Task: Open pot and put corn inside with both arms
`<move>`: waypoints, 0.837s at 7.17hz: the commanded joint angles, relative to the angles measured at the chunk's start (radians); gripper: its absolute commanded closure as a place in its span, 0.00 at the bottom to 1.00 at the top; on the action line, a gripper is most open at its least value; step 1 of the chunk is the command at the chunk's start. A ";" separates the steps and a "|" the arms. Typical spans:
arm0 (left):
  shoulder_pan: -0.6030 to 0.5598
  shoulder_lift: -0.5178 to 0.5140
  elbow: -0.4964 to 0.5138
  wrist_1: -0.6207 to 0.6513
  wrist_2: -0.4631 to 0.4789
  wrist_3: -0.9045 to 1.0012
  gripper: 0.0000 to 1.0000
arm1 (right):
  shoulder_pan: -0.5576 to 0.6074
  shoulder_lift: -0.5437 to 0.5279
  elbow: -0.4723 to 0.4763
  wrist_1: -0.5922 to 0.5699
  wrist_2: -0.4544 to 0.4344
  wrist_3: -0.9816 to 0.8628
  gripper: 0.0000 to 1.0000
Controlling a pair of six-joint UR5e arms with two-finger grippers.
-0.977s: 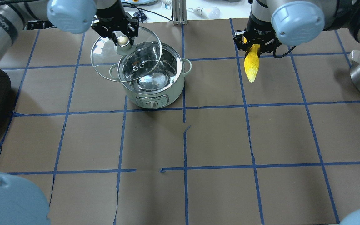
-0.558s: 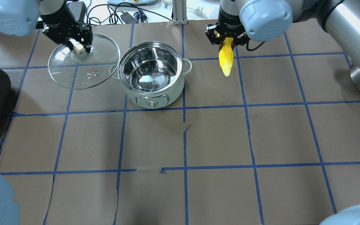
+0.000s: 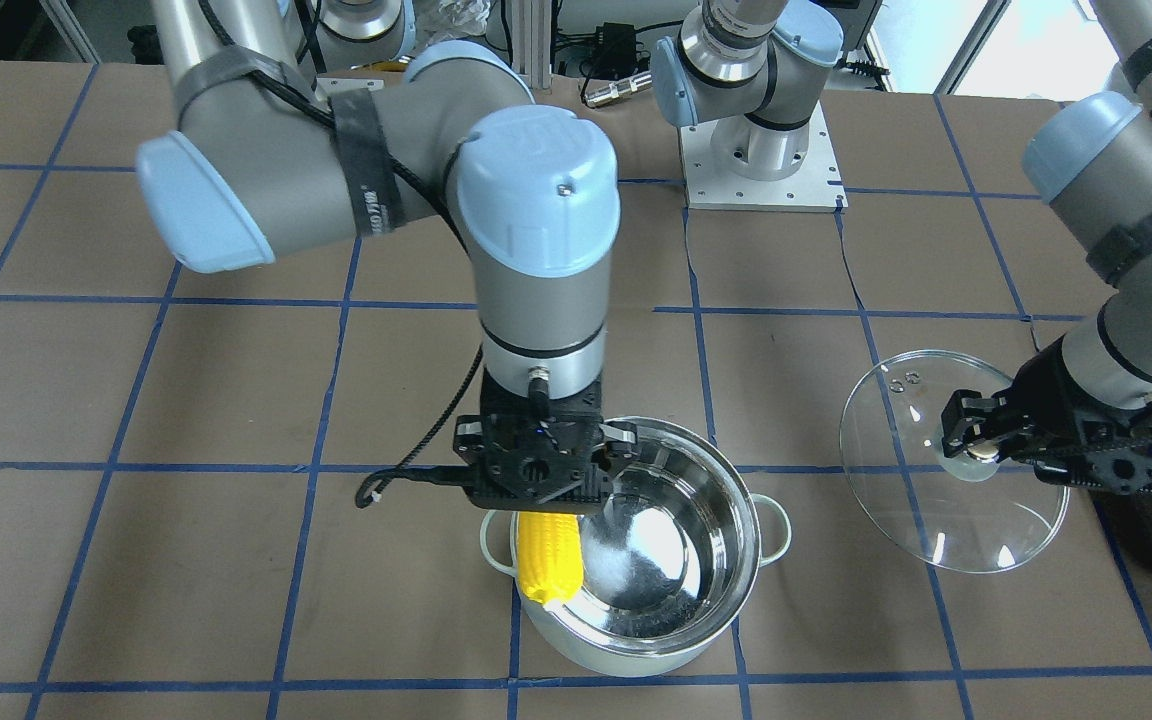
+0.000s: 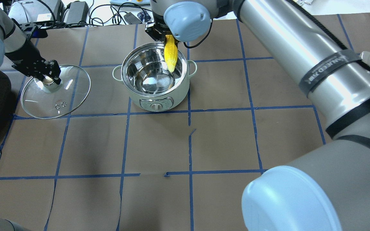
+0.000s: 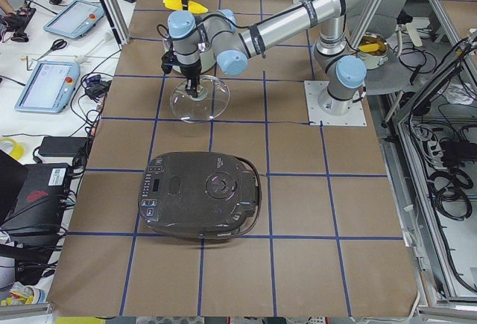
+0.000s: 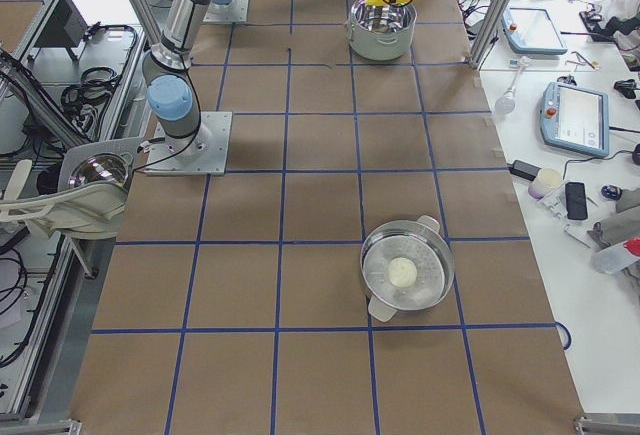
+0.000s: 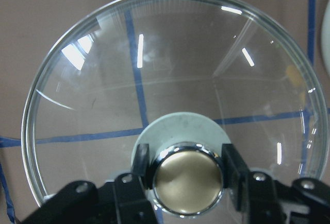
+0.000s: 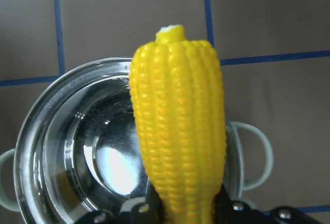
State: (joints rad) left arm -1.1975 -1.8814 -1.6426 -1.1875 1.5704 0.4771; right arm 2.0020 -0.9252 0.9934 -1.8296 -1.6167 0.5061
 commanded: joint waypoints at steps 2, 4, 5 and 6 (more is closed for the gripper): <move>0.015 -0.016 -0.132 0.215 -0.012 0.012 1.00 | 0.046 0.089 -0.033 -0.040 0.001 0.013 0.89; 0.016 -0.019 -0.179 0.254 -0.039 0.014 1.00 | 0.046 0.100 -0.029 -0.045 -0.002 -0.007 0.01; 0.016 -0.021 -0.218 0.323 -0.040 0.014 1.00 | 0.046 0.098 -0.029 -0.045 -0.002 -0.009 0.00; 0.016 -0.024 -0.233 0.333 -0.040 0.015 1.00 | 0.046 0.095 -0.030 -0.045 -0.002 -0.011 0.00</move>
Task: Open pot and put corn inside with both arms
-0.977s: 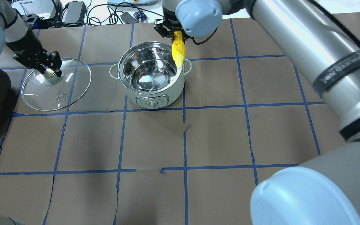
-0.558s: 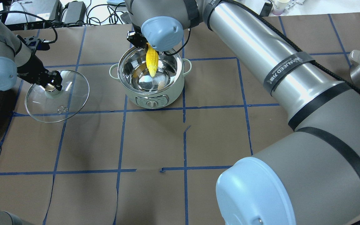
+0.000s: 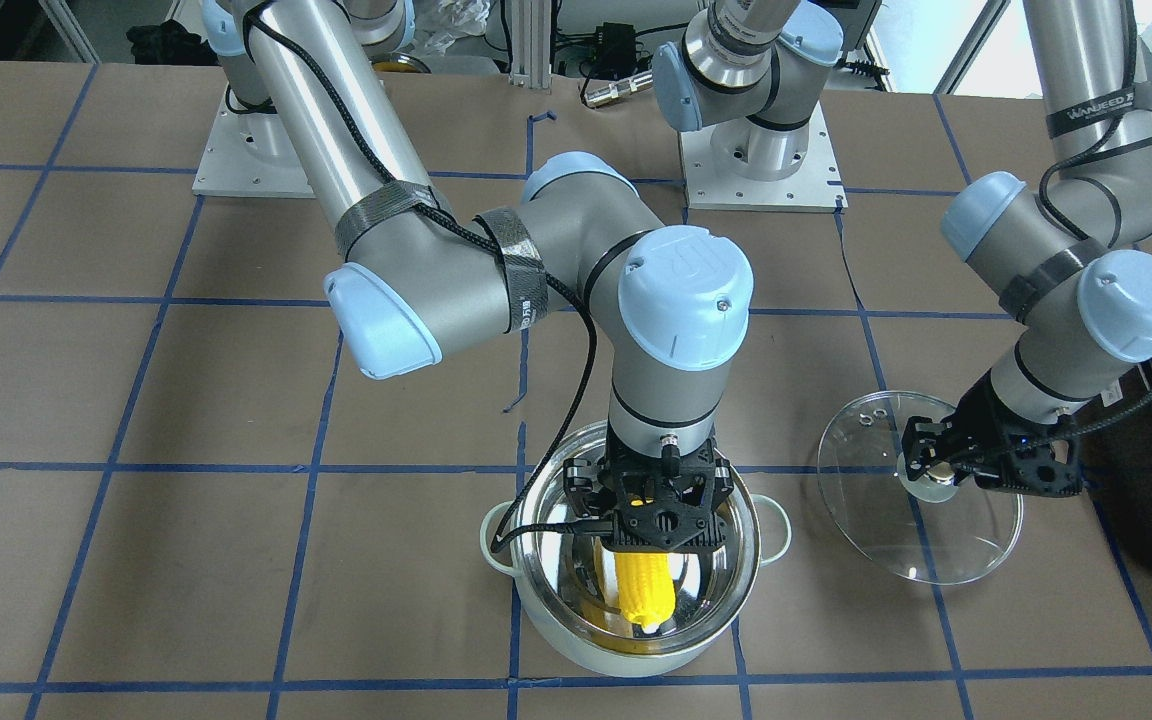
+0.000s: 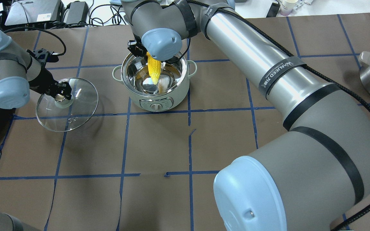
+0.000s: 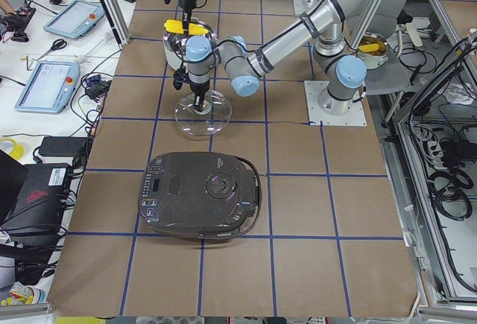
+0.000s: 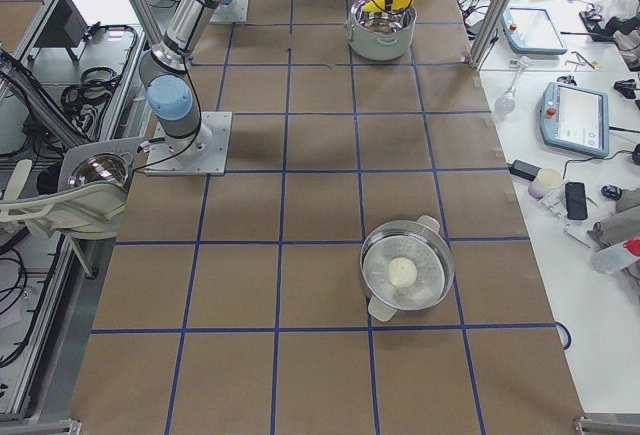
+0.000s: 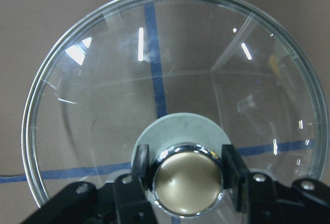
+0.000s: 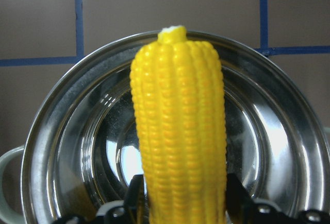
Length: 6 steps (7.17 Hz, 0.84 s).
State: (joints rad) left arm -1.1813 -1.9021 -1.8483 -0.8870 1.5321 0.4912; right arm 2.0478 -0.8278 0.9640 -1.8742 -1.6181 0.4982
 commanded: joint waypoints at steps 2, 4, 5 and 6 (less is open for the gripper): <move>0.002 -0.005 -0.029 0.037 -0.003 0.020 1.00 | -0.001 -0.039 0.001 0.016 -0.003 -0.009 0.00; 0.024 -0.015 -0.029 0.042 -0.006 0.021 1.00 | -0.046 -0.152 0.053 0.151 -0.012 -0.144 0.00; 0.041 -0.020 -0.031 0.039 -0.045 0.023 1.00 | -0.105 -0.240 0.109 0.205 0.001 -0.170 0.00; 0.043 -0.025 -0.031 0.039 -0.050 0.021 1.00 | -0.182 -0.329 0.187 0.267 0.048 -0.193 0.00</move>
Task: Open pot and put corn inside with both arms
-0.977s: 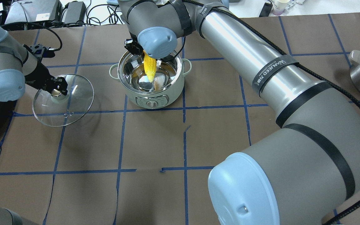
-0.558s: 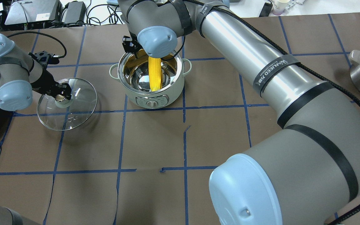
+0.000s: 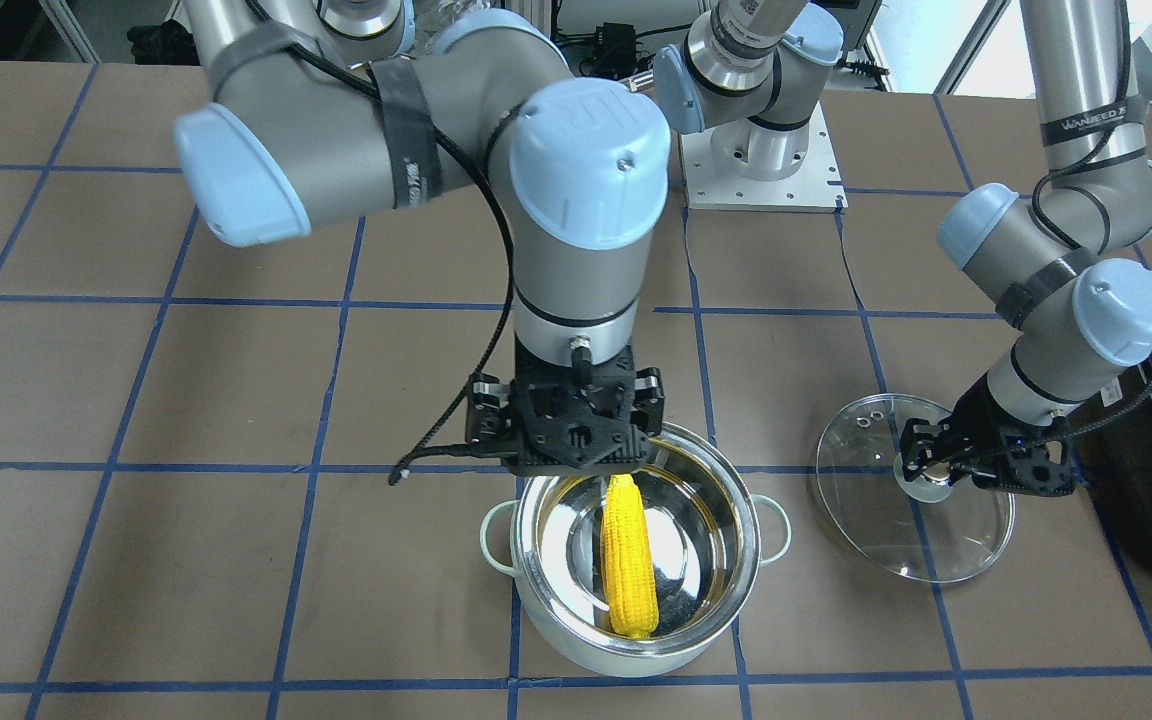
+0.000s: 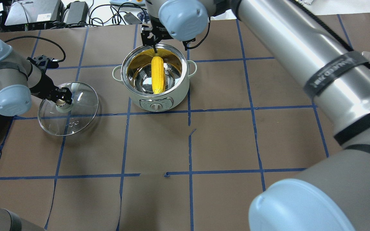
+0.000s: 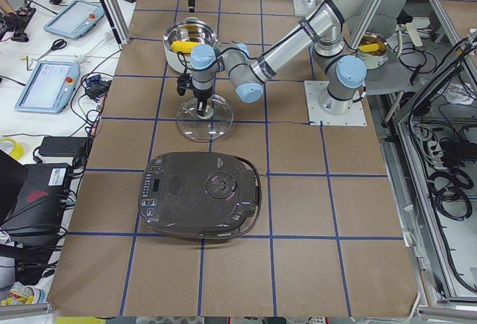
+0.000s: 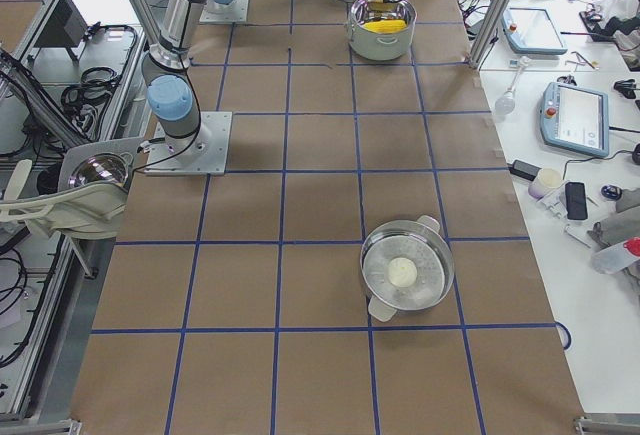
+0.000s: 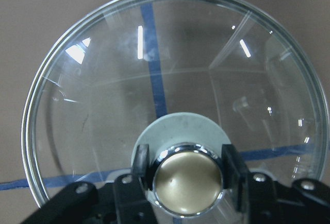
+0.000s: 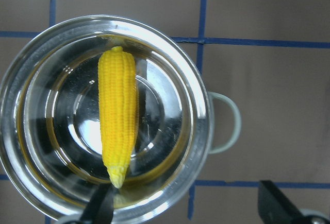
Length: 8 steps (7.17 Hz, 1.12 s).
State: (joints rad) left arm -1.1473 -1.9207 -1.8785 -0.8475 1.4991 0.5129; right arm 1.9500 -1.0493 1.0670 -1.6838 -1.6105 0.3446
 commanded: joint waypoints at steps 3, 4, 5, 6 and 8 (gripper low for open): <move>0.011 -0.018 0.007 0.001 -0.011 0.003 0.40 | -0.297 -0.326 0.264 0.113 0.051 -0.125 0.00; 0.011 -0.021 0.022 -0.001 0.003 0.004 0.00 | -0.325 -0.336 0.296 0.184 0.049 -0.147 0.00; 0.006 -0.012 0.047 -0.017 0.004 0.000 0.00 | -0.333 -0.347 0.310 0.187 0.049 -0.159 0.00; -0.012 0.020 0.074 -0.107 0.004 -0.005 0.00 | -0.335 -0.360 0.318 0.191 0.047 -0.161 0.00; -0.058 0.095 0.195 -0.378 0.025 -0.128 0.00 | -0.341 -0.373 0.311 0.205 0.017 -0.144 0.00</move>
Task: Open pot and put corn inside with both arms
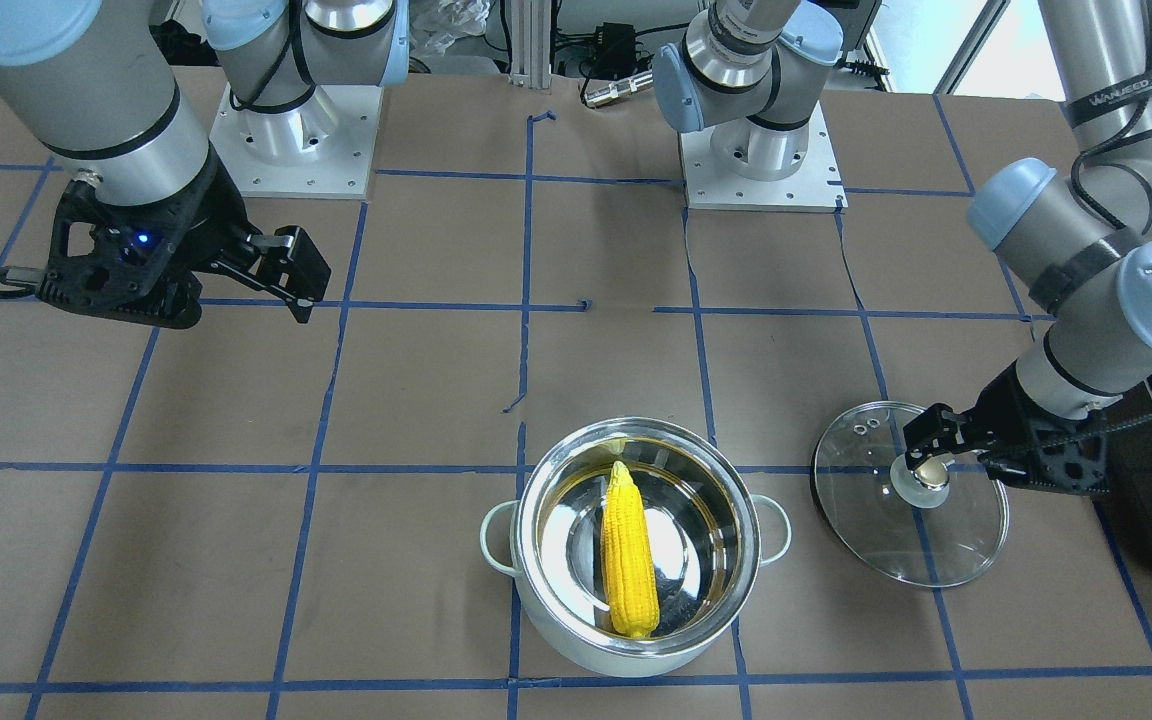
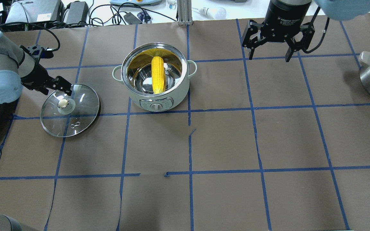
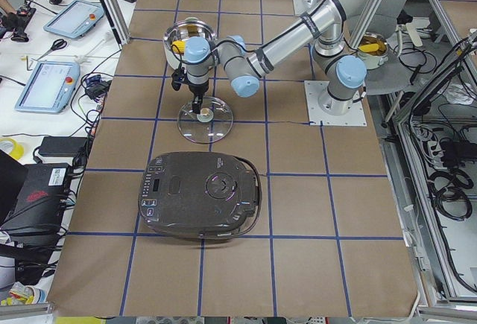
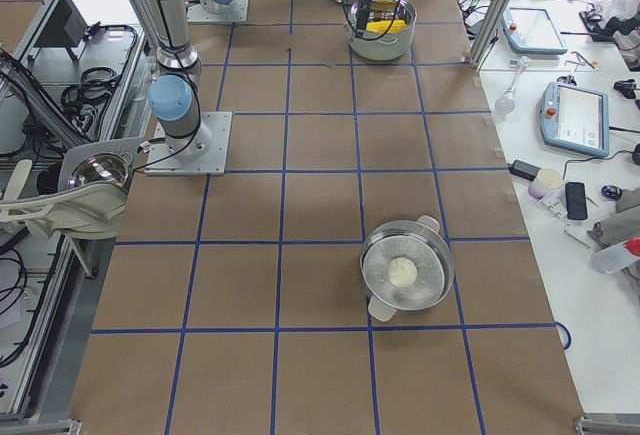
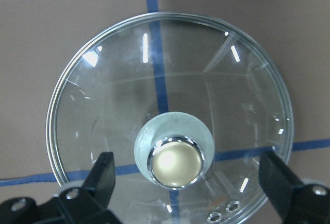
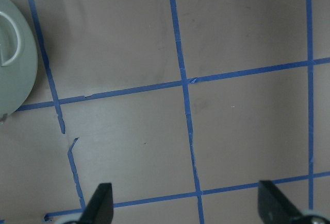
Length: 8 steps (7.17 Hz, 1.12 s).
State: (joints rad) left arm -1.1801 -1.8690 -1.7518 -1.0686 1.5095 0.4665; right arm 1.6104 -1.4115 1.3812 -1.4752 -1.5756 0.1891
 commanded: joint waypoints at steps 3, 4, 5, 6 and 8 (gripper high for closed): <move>-0.128 0.230 0.204 -0.489 0.029 -0.249 0.00 | -0.007 -0.012 0.001 0.007 -0.017 0.006 0.00; -0.180 0.290 0.195 -0.496 0.063 -0.259 0.00 | -0.007 -0.021 -0.004 0.018 -0.020 0.000 0.00; -0.225 0.324 0.187 -0.516 0.070 -0.264 0.00 | -0.007 -0.035 -0.004 0.035 -0.017 0.000 0.00; -0.263 0.339 0.175 -0.516 0.069 -0.313 0.00 | -0.010 -0.038 -0.007 0.030 -0.012 0.000 0.00; -0.322 0.340 0.181 -0.508 0.067 -0.408 0.00 | -0.010 -0.046 -0.011 0.030 -0.014 0.000 0.00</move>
State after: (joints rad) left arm -1.4730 -1.5340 -1.5730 -1.5797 1.5764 0.0934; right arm 1.6004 -1.4515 1.3735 -1.4446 -1.5893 0.1887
